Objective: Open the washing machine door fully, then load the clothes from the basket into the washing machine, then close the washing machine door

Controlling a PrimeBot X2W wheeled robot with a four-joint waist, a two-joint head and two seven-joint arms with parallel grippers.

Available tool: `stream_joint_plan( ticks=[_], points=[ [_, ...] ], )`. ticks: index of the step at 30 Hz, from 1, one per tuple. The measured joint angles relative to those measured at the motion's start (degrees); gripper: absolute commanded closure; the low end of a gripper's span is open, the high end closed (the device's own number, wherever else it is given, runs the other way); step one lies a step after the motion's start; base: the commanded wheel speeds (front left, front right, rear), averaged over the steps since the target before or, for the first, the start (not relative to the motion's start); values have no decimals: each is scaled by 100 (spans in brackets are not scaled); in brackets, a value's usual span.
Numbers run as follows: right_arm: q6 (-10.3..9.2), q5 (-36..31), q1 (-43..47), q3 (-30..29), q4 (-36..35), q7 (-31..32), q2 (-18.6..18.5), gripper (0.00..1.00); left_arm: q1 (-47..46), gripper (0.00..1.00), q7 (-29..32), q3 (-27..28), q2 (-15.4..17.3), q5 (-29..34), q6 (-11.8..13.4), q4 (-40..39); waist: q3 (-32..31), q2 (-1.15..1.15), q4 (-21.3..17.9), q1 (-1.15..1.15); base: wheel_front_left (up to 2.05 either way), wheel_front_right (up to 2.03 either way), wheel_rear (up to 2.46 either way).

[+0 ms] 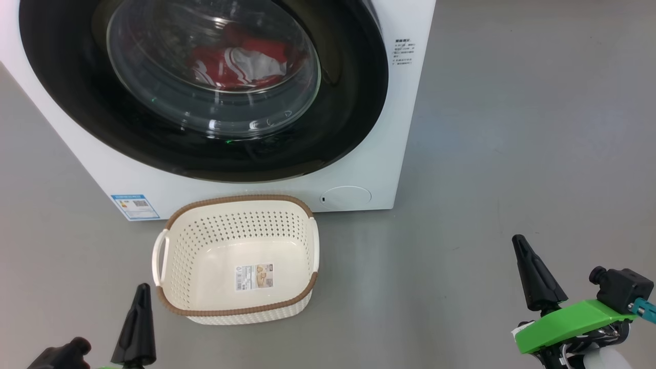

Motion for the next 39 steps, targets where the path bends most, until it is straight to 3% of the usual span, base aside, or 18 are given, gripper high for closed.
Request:
stream_joint_plan(
  ticks=[39],
  points=[
    [0, 2101, 6, -377, 51, 611, 241, 100, -96, 100, 557, 123, 7, -2286, 0, 203, -168, 0, -13, 0, 0, 0, 0]
  ],
)
